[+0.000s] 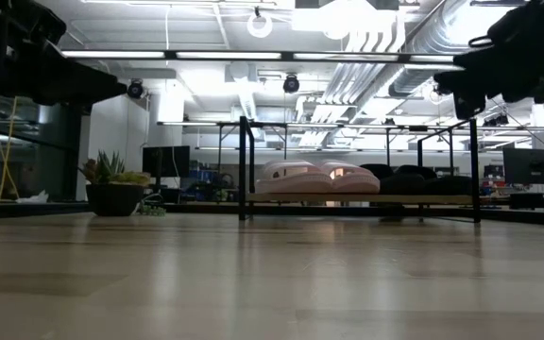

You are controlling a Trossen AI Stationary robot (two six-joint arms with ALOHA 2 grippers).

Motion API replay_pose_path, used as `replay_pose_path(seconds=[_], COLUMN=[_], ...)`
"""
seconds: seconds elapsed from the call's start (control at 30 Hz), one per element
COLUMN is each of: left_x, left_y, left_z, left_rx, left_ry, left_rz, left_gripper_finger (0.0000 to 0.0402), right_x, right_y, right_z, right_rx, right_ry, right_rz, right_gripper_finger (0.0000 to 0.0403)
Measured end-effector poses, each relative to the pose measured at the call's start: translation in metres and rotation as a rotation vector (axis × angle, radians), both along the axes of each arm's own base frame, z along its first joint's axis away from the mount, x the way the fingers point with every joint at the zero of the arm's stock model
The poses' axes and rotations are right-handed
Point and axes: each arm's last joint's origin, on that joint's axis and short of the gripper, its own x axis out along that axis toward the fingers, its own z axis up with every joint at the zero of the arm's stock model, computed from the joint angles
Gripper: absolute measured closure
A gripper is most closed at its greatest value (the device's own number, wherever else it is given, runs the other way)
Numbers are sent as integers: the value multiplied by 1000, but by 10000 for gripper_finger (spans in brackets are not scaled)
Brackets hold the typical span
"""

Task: Pick and place slides into the shelf
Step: Return to Home Position

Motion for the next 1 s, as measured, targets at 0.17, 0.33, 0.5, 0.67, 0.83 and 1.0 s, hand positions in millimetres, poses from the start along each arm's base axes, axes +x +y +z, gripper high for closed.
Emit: replay_pose_path(seconds=[0.17,0.33,0.5,0.67,0.83,1.0], left_x=[0,0,0,0,0,0], left_y=[0,0,0,0,0,0], left_z=[0,0,0,0,0,0], left_rx=[0,2,27,26,26,26], left_ry=[0,0,7,9,9,9], left_rz=[0,1,0,0,0,0], left_gripper_finger=[259,259,259,259,259,259], right_x=[0,-1,-1,-2,-2,-2], right_y=[-2,-3,-4,-3,-3,-3], right_z=[-7,-17,-22,-25,-25,-25], right_rx=[-3,0,9,21,54,102], right_ry=[77,174,228,258,260,264], right_rz=[-59,-110,-125,-124,-126,-130], right_gripper_finger=[238,238,238,238,238,238])
